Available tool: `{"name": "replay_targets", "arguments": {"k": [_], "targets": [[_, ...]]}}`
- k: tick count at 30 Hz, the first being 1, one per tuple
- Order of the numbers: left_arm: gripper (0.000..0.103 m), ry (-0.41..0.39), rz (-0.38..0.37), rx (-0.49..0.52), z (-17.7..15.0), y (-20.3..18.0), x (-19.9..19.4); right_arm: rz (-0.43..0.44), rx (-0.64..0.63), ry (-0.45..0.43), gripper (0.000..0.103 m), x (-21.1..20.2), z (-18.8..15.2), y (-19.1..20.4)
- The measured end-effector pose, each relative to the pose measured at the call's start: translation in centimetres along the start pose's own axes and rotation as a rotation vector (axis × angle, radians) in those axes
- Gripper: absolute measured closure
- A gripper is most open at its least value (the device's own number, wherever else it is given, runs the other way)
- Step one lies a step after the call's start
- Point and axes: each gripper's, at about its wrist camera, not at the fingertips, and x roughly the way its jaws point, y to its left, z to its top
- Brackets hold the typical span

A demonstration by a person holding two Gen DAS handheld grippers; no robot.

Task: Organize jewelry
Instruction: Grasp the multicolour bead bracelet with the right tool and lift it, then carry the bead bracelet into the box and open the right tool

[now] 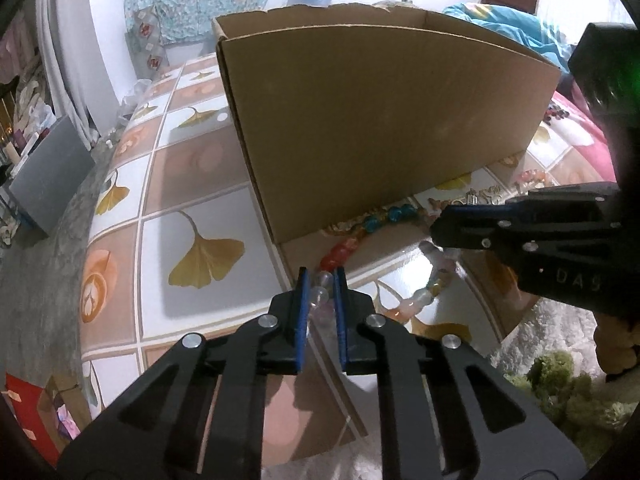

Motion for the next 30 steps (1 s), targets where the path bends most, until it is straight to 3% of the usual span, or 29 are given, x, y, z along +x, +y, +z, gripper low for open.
{"name": "replay_targets", "arguments": {"k": [11, 19, 25, 28, 30], "targets": [[0.095, -0.08, -0.065, -0.029, 0.6, -0.1, -3.3, 0.072, 0.026, -0.052, 0.093, -2.6, -0.6, 0.0], [0.095, -0.194, -0.122, -0.019, 2.5, -1.3, -9.1, 0.102, -0.013, -0.173, 0.093, -8.1, -0.6, 0.3], [0.094, -0.328, -0.157, 0.038, 7.2, -1.7, -13.7, 0.144, -0.088, -0.319, 0.093, -13.6, 2.9, 0.6], [0.095, -0.366, -0.169, 0.075, 10.6, -1.8, -14.1, 0.166, -0.094, -0.334, 0.093, -14.3, 6.4, -0.2], [0.094, -0.348, -0.141, 0.1, 12.8, -1.8, -12.5, 0.193, -0.074, -0.308, 0.093, -13.7, 8.8, -1.1]]}}
